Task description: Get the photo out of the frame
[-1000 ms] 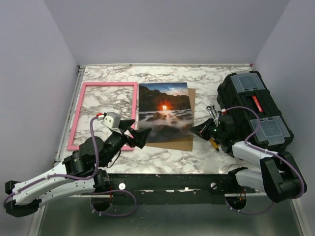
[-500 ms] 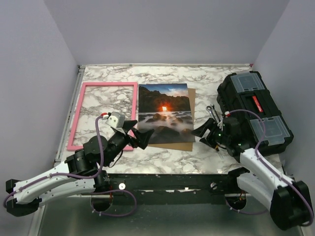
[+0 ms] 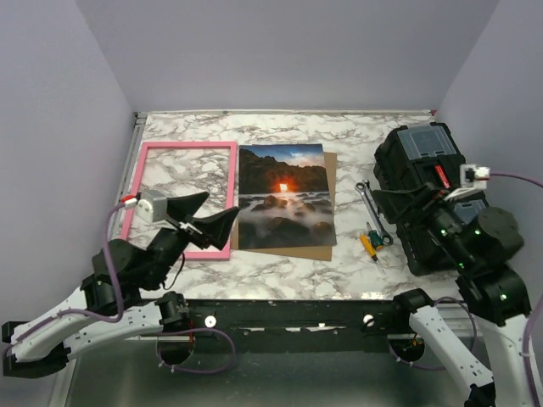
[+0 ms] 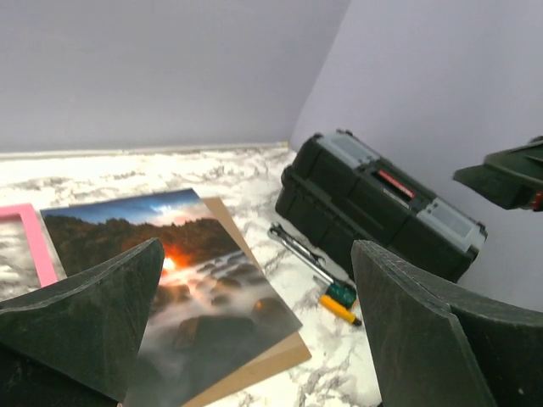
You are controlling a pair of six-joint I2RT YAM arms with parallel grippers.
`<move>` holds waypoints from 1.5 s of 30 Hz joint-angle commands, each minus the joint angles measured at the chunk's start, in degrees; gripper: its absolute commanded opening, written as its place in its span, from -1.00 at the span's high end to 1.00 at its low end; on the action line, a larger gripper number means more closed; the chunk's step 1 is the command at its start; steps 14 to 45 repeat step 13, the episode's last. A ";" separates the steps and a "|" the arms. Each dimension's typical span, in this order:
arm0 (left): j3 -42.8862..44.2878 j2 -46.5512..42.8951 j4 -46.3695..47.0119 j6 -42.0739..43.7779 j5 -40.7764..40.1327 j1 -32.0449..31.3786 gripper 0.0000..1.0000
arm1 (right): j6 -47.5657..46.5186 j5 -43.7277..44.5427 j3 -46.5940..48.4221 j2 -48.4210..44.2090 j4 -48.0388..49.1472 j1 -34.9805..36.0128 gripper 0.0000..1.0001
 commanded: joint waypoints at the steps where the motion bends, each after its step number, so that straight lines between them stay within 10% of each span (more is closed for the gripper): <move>1: 4.16 -4.41 -1.20 4.92 -2.59 0.28 -0.95 | -7.70 10.06 9.22 1.17 -8.59 0.21 -1.00; 45: 6.58 -11.01 -3.56 9.76 -6.05 0.23 -0.97 | -10.89 18.14 16.41 2.17 -9.57 0.16 -1.00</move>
